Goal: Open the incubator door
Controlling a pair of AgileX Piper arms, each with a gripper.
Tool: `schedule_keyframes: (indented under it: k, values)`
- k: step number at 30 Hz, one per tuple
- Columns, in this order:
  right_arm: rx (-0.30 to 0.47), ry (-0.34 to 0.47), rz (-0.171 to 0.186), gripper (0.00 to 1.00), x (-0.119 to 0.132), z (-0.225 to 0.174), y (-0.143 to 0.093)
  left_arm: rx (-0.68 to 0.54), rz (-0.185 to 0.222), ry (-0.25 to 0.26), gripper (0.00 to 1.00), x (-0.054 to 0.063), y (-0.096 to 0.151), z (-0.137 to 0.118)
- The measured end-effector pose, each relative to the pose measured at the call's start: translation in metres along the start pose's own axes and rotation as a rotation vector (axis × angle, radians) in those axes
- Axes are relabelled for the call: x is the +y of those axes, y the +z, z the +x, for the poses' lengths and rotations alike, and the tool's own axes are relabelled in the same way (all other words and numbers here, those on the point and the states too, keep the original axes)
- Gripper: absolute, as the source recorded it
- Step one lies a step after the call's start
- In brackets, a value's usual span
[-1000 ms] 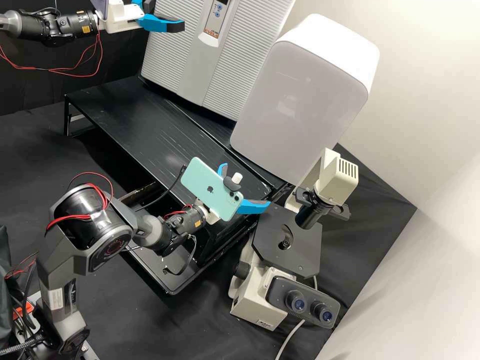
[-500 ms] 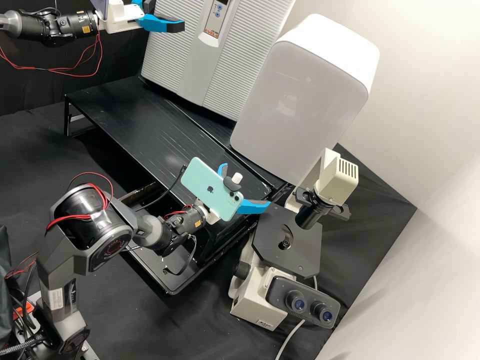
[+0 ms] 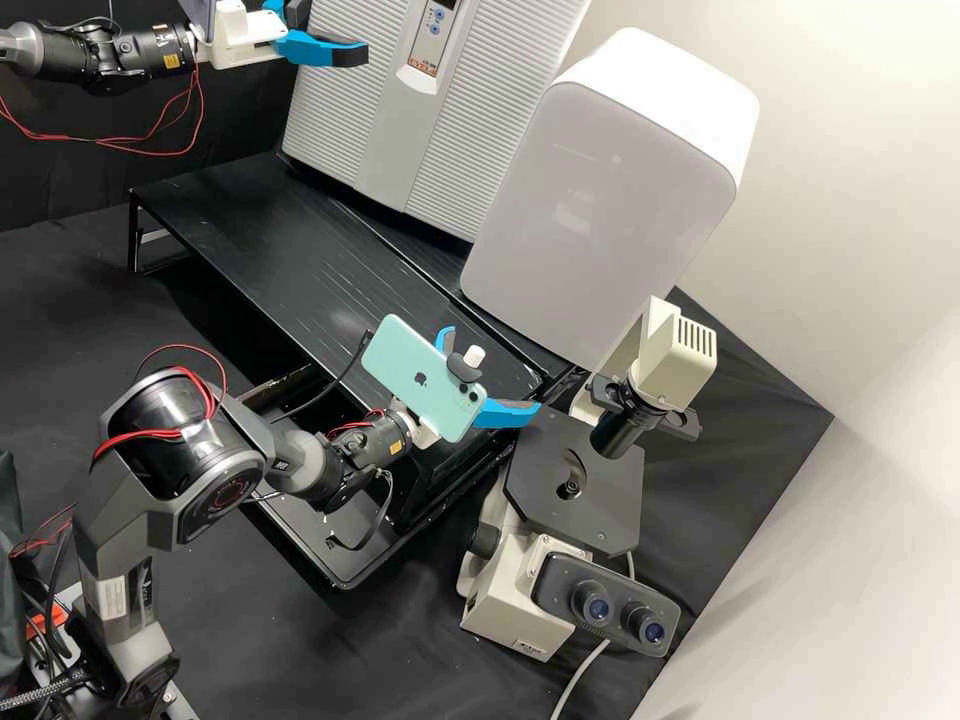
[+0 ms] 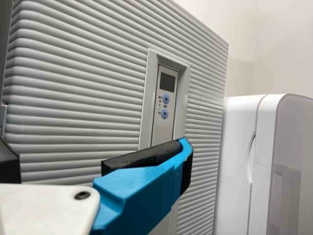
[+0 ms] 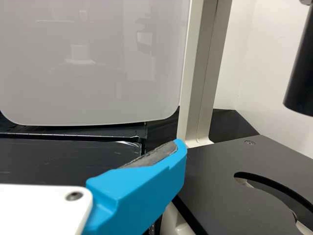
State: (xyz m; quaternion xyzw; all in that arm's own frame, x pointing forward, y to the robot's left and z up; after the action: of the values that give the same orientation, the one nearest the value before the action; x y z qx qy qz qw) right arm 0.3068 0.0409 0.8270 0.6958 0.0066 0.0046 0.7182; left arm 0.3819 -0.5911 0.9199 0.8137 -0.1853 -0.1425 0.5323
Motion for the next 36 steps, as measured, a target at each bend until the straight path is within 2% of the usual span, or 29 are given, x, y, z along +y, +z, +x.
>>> schedule_keyframes:
  k: [12, 36]
  values:
    - [0.0, 0.0, 0.0, 1.0, 0.0, 0.0, 0.0, -0.003, -0.016, 0.005, 0.0, -0.0001, 0.0048, -0.0015]
    - [0.0, 0.0, 0.0, 1.0, 0.0, 0.0, 0.0, -0.003, -0.016, 0.004, 0.0, -0.0004, 0.0047, -0.0016]
